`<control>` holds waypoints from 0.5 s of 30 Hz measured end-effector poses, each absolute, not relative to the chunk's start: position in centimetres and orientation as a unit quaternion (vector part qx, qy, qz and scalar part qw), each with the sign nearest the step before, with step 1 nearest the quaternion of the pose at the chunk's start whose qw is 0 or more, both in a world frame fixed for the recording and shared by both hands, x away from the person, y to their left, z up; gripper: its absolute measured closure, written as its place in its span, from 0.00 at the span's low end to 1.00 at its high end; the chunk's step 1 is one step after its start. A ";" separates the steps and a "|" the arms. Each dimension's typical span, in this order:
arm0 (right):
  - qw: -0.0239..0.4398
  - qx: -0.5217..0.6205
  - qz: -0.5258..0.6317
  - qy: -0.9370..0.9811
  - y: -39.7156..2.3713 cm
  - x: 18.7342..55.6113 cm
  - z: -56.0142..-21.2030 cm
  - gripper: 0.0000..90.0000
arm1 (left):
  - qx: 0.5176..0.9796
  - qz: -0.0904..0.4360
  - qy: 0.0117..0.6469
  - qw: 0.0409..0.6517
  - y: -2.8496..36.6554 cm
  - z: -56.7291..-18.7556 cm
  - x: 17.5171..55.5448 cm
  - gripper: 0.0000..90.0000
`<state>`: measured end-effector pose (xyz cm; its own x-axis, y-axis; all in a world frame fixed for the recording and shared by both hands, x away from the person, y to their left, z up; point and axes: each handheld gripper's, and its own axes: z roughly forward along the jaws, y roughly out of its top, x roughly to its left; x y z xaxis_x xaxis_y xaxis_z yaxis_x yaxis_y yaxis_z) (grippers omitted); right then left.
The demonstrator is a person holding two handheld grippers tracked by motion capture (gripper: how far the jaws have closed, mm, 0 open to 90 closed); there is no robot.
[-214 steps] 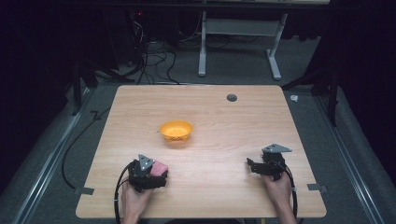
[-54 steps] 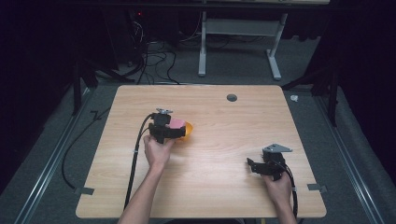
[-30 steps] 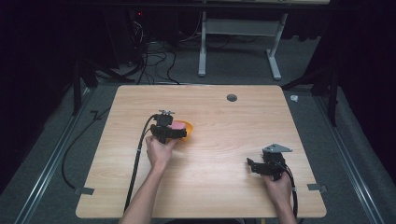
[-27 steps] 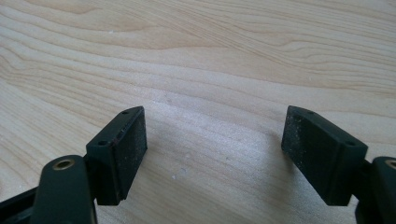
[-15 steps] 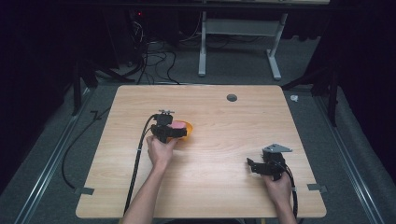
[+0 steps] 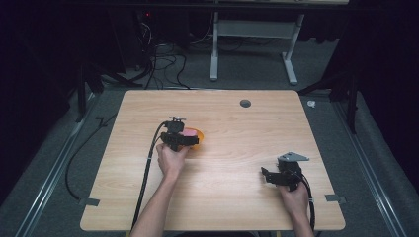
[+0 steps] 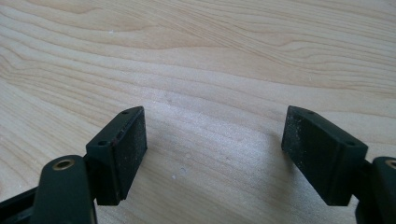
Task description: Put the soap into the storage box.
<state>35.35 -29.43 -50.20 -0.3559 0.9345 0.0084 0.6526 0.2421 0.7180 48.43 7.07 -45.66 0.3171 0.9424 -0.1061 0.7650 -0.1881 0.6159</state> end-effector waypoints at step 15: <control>0.219 0.523 0.322 0.758 -29.4 35.3 -50.2 0.25 | 0.755 0.168 0.560 0.296 6.8 -45.6 48.3 0.15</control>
